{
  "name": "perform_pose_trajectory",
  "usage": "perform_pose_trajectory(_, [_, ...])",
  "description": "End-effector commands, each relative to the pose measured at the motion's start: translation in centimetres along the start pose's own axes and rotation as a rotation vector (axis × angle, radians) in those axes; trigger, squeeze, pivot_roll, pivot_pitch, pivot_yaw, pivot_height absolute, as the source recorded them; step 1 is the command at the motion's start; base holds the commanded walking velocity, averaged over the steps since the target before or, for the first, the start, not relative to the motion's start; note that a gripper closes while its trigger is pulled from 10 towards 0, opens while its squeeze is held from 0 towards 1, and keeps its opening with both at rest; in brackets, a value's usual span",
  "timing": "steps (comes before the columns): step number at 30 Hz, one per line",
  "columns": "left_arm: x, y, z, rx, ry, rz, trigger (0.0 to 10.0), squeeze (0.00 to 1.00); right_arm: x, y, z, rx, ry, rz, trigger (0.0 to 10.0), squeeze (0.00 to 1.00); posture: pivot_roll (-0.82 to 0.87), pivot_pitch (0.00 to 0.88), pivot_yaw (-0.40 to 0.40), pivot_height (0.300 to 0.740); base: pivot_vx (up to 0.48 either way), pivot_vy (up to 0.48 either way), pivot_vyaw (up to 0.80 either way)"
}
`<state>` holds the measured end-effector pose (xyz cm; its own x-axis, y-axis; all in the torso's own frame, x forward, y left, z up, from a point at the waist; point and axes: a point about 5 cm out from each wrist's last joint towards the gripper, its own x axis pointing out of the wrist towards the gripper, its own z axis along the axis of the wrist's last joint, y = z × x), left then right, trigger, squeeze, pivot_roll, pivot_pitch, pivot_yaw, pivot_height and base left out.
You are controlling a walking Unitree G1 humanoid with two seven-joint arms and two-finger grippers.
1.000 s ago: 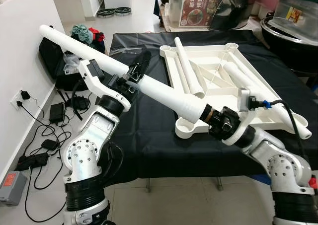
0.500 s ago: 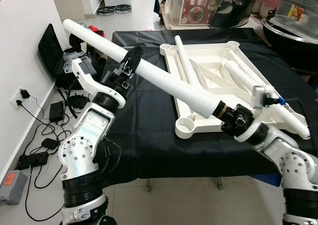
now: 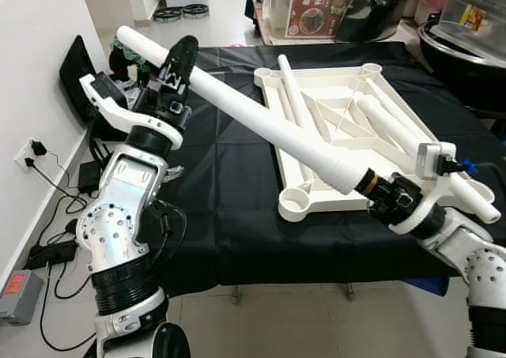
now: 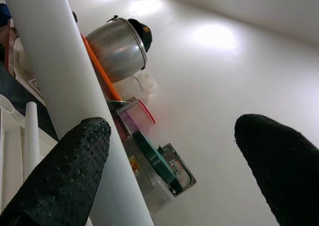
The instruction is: Building children table
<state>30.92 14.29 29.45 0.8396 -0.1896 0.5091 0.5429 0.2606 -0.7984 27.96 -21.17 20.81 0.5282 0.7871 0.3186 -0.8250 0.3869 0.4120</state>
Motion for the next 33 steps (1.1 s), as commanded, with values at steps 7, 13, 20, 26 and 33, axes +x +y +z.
perform_pose_trajectory(7, [0.2,0.7,-1.0,-0.055,0.031,0.064,10.0,0.00,1.2,1.7,-0.1,-0.032,0.026,0.157,0.0,0.00,0.09,0.060,-0.014,0.740,0.000,0.000,0.00])
perform_pose_trajectory(13, [-0.3,1.0,-1.6,-0.119,0.045,0.068,10.0,0.00,1.2,1.2,0.7,-0.038,-0.008,0.125,0.0,0.00,0.09,0.066,-0.013,0.740,0.000,0.000,0.00])
perform_pose_trajectory(20, [-1.9,0.6,-3.8,-0.198,0.130,0.036,10.0,0.00,1.3,0.0,1.8,-0.070,-0.049,0.039,0.0,0.00,0.10,0.069,-0.012,0.740,0.000,0.000,0.00])
perform_pose_trajectory(26, [-2.0,-0.1,-4.7,-0.197,0.160,0.007,10.0,0.00,1.4,0.4,1.8,-0.062,-0.020,0.090,0.0,0.00,0.09,0.066,-0.013,0.740,0.000,0.000,0.00])
perform_pose_trajectory(33, [-1.1,-0.1,-2.6,-0.147,0.110,-0.027,10.0,0.00,0.8,1.1,1.1,-0.022,0.018,0.129,0.0,0.00,0.09,0.068,-0.011,0.740,0.000,0.000,0.00])
